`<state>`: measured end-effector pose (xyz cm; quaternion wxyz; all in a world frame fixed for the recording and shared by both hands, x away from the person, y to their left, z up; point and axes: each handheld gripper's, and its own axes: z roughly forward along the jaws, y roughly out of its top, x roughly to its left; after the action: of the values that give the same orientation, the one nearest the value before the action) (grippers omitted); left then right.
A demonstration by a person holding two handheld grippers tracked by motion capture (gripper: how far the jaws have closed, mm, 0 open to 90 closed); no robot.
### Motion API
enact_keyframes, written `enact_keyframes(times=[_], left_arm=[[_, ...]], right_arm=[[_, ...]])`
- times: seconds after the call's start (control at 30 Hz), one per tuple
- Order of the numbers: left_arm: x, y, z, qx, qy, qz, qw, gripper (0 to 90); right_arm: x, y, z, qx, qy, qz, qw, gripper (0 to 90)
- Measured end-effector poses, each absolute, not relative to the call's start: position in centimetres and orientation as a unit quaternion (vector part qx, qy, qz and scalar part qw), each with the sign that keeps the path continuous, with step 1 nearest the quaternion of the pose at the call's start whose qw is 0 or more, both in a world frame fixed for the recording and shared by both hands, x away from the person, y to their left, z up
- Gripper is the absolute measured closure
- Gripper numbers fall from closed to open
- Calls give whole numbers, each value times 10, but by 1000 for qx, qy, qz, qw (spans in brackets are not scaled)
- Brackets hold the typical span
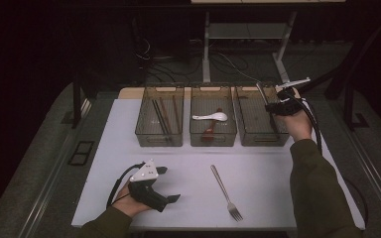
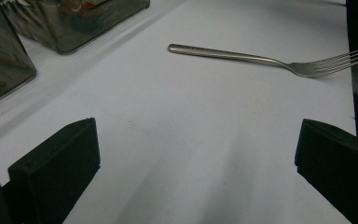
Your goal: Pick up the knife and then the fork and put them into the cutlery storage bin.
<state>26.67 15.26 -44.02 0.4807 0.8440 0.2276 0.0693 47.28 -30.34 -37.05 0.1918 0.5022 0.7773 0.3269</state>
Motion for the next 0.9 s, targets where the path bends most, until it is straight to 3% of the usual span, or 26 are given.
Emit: enact_keyframes(times=[0.2, 0.57, 0.9], left_arm=[[266, 153, -440, 845, 227, 69, 480, 0], [266, 152, -440, 844, 229, 69, 479, 0], [266, 151, -441, 845, 230, 71, 478, 0]], right_arm=[[473, -300, -371, 504, 772, 336, 194, 645], [457, -308, -357, 499, 758, 378, 182, 572], [413, -307, -352, 471, 766, 404, 169, 507]])
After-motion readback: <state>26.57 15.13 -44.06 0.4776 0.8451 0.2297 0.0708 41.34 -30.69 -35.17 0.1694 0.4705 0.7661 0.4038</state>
